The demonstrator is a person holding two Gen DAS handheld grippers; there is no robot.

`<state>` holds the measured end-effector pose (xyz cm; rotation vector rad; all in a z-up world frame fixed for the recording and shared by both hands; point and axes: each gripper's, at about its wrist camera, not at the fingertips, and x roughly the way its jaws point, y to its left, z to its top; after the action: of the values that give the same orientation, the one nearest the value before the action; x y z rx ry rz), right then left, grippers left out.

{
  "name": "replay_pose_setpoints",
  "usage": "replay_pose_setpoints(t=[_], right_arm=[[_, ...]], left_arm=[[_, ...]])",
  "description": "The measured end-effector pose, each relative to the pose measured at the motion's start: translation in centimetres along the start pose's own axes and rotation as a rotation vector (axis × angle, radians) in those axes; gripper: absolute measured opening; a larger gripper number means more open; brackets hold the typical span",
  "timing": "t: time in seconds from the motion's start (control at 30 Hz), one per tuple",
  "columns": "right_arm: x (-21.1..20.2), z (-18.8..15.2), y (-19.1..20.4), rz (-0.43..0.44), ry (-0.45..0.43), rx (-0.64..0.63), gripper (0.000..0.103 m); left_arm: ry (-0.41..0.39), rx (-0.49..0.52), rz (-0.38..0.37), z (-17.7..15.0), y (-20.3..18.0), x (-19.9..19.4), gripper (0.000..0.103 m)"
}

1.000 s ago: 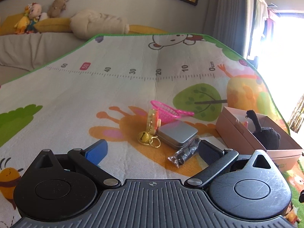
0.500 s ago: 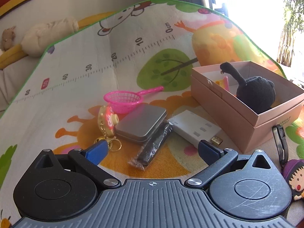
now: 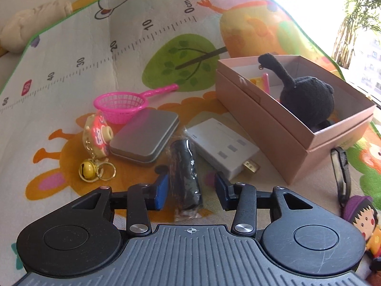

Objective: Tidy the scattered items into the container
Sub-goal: 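Grasp the black plastic-wrapped cylinder with the left tool and lift it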

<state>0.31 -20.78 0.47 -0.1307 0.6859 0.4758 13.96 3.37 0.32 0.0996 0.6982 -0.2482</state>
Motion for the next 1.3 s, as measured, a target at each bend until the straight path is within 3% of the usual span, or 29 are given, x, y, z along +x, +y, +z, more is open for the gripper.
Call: replay_pose_setpoints(t=[0.1,0.2,0.27,0.33,0.37,0.47,0.53,0.57,0.6,0.63,0.83,0.97,1.2,1.3], right_arm=[[-0.1,0.0,-0.1,0.006,-0.002,0.004,0.102],[0.0,0.0,-0.1,0.005,-0.001,0.009,0.103],[0.0,0.0,0.1,-0.001,0.001,0.003,0.103],[0.1,0.0,0.2,-0.007,0.004,-0.004,0.103],[0.1,0.0,0.2,-0.009,0.004,-0.004,0.103],[0.0,0.0,0.1,-0.011,0.002,0.005,0.103],[0.0,0.0,0.0,-0.013,0.000,0.013,0.103],[0.0,0.0,0.0,-0.013,-0.001,0.015,0.103],[-0.1,-0.1,-0.1,-0.013,-0.003,0.016,0.103],[-0.1,-0.1,-0.1,-0.013,-0.005,0.019,0.103],[-0.2,-0.1,-0.5,0.000,-0.011,0.043,0.103],[-0.3,-0.1,-0.5,0.001,-0.012,0.045,0.103],[-0.3,-0.1,-0.6,-0.002,-0.012,0.047,0.103],[-0.4,-0.1,-0.5,-0.007,-0.008,0.042,0.103]], left_arm=[[0.016,0.008,-0.094,-1.5,-1.4,-2.1,0.045],[0.017,0.032,-0.126,-3.0,-2.5,-3.9,0.048],[0.008,0.010,-0.120,-3.3,-2.5,-4.5,0.062],[-0.031,-0.024,-0.079,-3.1,-2.3,-4.8,0.095],[-0.052,-0.045,-0.053,-2.8,-2.1,-4.8,0.098],[-0.062,-0.156,-0.045,-1.2,-1.3,-3.4,0.097],[-0.074,-0.177,-0.019,-0.2,-1.3,-2.1,0.094],[-0.077,-0.166,0.012,0.2,-1.4,-1.6,0.085],[-0.066,-0.154,0.032,0.6,-1.5,-0.8,0.053],[-0.053,-0.154,0.039,0.9,-1.4,-0.2,0.042],[-0.032,-0.101,0.047,0.4,-1.3,0.7,0.043],[-0.028,-0.071,0.036,-0.2,-1.4,-0.4,0.032],[-0.001,0.014,-0.037,-3.6,-1.9,-5.2,0.031],[0.015,0.064,0.016,-5.2,-1.0,-6.8,0.036]])
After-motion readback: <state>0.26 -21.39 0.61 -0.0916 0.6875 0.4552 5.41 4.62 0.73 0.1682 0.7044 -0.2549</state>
